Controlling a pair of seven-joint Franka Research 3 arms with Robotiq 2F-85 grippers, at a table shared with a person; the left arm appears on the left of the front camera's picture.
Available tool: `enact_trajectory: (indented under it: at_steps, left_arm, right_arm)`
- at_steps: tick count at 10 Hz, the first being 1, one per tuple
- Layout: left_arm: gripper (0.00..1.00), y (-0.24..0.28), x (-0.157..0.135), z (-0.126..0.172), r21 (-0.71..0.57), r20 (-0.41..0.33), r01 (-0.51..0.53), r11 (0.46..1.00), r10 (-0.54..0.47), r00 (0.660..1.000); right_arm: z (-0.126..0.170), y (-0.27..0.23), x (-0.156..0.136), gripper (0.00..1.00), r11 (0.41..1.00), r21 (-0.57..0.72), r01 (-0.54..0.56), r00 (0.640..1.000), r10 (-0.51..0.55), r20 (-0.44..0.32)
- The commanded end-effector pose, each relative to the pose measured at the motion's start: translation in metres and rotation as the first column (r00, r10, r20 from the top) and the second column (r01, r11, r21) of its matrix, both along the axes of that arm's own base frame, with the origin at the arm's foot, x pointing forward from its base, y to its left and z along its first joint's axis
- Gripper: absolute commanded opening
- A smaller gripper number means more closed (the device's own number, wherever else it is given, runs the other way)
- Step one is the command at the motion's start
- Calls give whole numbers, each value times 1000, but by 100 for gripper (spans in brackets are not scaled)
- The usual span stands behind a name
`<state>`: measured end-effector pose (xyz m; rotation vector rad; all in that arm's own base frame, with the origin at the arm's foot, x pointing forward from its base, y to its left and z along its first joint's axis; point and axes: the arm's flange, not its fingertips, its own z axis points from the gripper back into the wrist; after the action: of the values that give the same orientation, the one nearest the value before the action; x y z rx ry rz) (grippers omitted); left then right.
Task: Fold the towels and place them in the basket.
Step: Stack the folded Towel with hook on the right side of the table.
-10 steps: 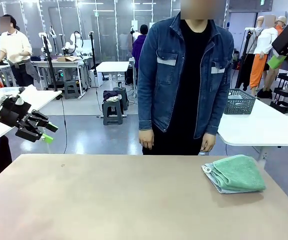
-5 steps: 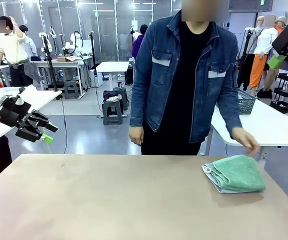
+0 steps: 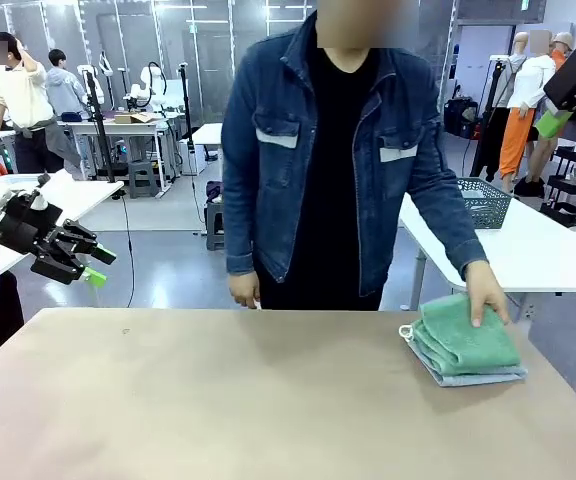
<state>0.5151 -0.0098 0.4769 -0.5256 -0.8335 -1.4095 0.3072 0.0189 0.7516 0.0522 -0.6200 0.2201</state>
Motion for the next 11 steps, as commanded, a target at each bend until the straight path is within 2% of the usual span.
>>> enact_trajectory:
  at_steps: [1, 11]
  left_arm:
    - [75, 0, 0, 2, 13, -4, -6, 1000, 6, 1000]
    - [75, 0, 0, 2, 13, -4, -6, 1000, 6, 1000]
  right_arm:
    - [3, 2, 1, 100, 1000, -4, 2, 1000, -2, 0]
    - [3, 2, 1, 100, 1000, -4, 2, 1000, -2, 0]
